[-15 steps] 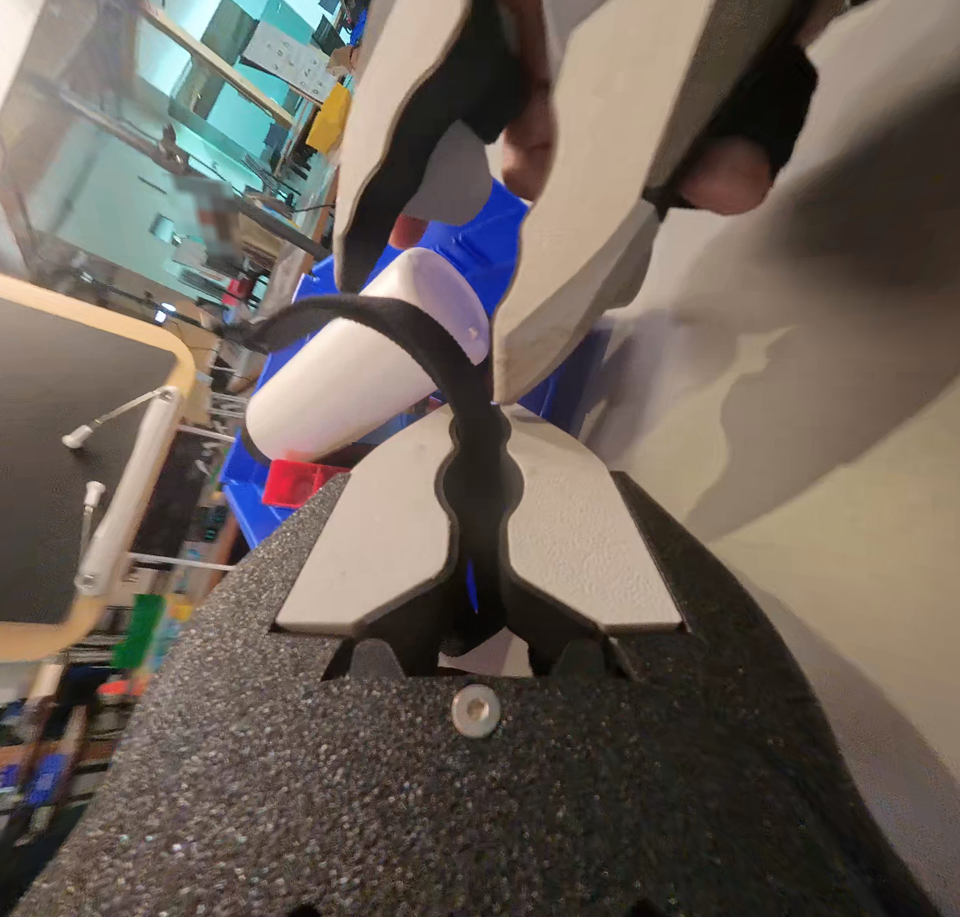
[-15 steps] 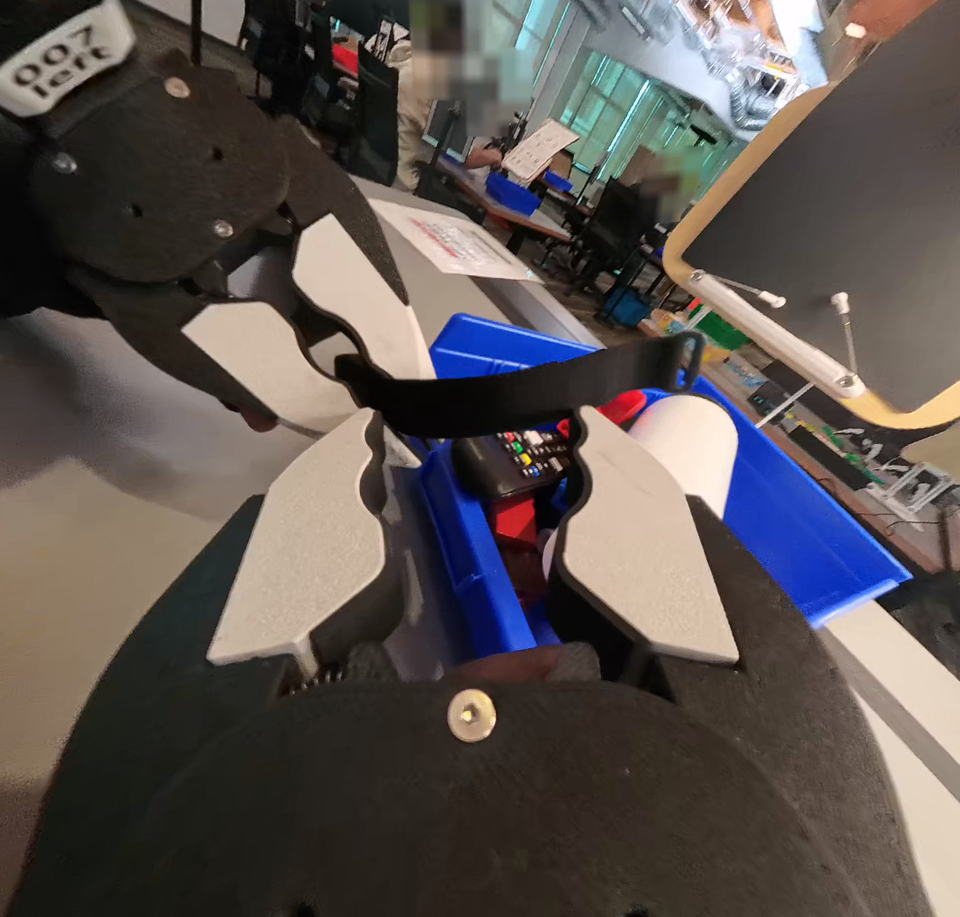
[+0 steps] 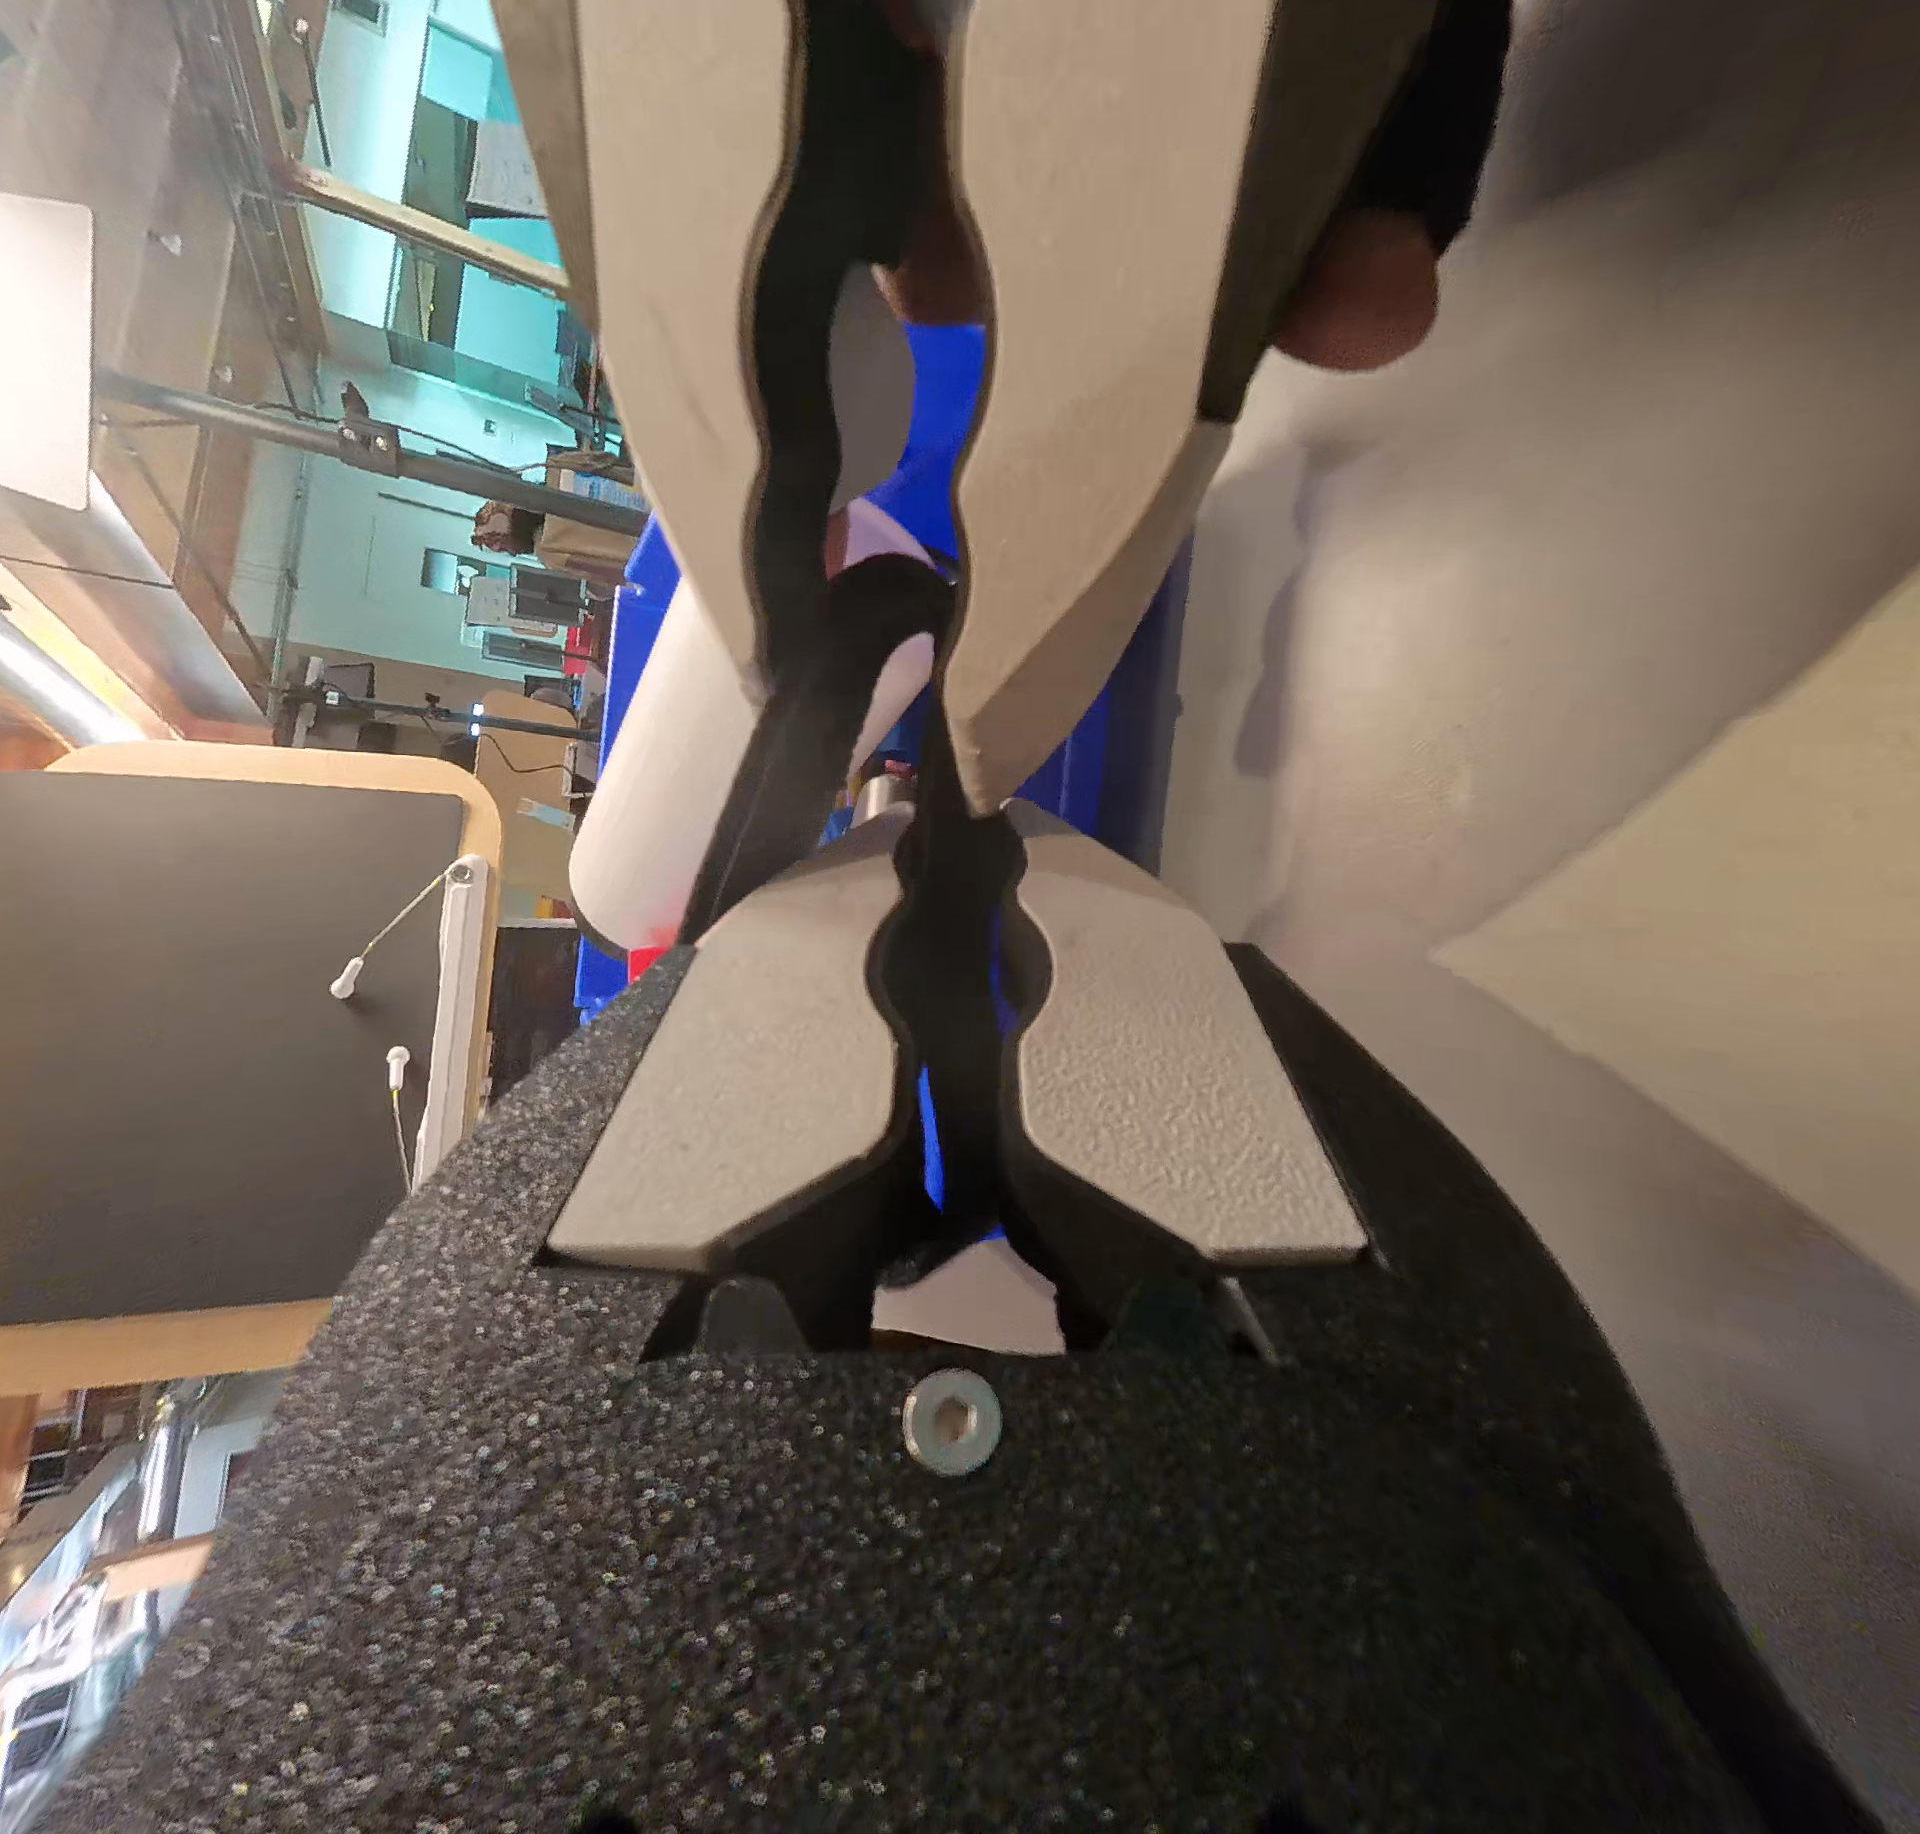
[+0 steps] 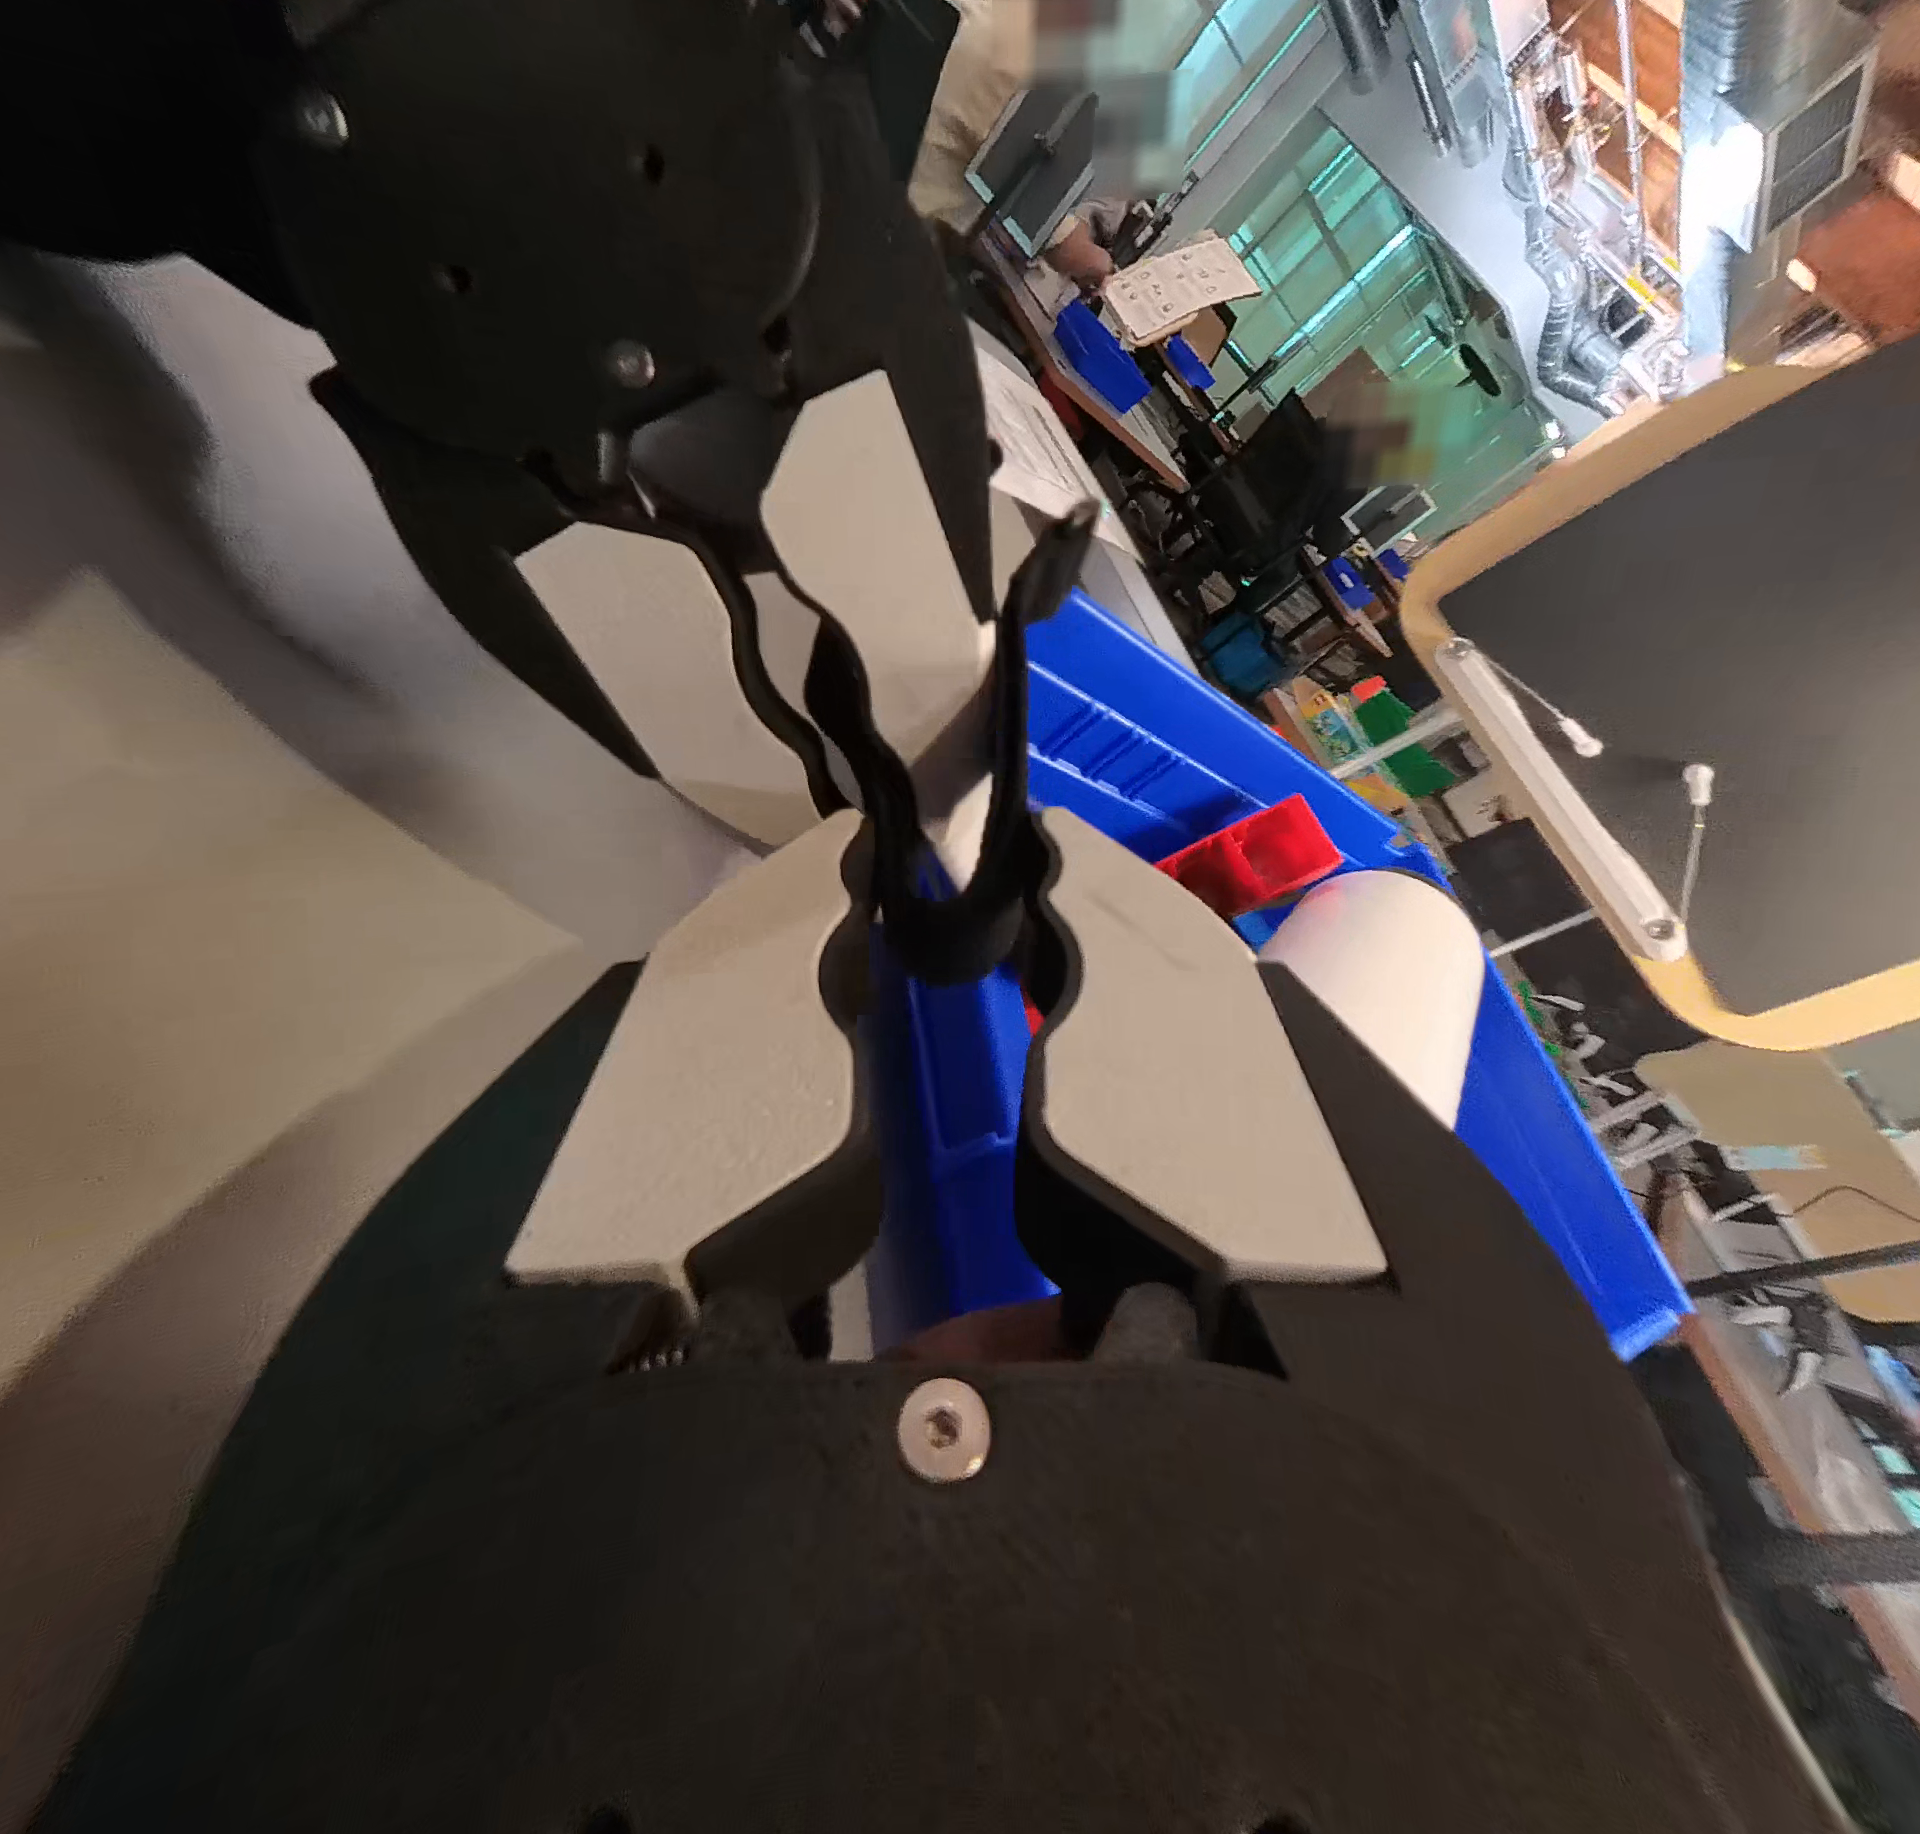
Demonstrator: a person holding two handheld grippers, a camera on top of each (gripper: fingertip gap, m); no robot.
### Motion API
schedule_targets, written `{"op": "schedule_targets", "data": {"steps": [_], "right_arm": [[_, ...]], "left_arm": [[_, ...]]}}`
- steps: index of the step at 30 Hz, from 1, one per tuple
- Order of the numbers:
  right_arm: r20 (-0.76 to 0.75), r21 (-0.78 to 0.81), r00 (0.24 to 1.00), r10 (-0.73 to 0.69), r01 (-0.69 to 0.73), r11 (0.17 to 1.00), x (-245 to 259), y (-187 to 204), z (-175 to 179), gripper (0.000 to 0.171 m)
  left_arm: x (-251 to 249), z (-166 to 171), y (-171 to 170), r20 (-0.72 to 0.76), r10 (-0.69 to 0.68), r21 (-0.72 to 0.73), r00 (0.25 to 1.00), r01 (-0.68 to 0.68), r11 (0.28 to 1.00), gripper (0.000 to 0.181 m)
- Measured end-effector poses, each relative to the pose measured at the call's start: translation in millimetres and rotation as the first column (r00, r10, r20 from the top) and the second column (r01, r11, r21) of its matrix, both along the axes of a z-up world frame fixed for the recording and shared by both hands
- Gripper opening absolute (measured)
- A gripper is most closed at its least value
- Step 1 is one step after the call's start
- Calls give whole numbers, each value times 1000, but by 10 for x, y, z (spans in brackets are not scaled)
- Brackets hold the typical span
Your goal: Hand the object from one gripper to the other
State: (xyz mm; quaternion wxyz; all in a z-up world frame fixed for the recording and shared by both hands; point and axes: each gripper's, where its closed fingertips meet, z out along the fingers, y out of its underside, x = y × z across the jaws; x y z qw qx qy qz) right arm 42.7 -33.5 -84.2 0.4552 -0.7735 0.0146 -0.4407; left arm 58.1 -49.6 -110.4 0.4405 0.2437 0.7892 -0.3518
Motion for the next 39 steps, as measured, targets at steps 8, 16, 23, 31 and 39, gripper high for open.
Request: {"op": "schedule_targets", "data": {"steps": [8,16,23,31,39], "right_arm": [[348,-133,927,-140,197,971,198,-257,148,15],[669,-471,716,202,197,860,-97,-75,-76,14],[693,-616,584,422,175,768,-368,163,-401,13],[727,-548,571,381,150,823,-450,180,-232,14],[659,-378,738,147,155,913,-213,-23,-66,28]], "left_arm": [[115,365,238,-373,-12,-234,928,-81,969,39],[-341,716,425,-698,-378,-437,608,57,897,69],[-395,-155,363,-697,-20,40,717,67,997,90],[-406,-422,343,-627,51,170,777,73,983,54],[-155,-255,249,-553,39,43,832,-18,999,23]]}}
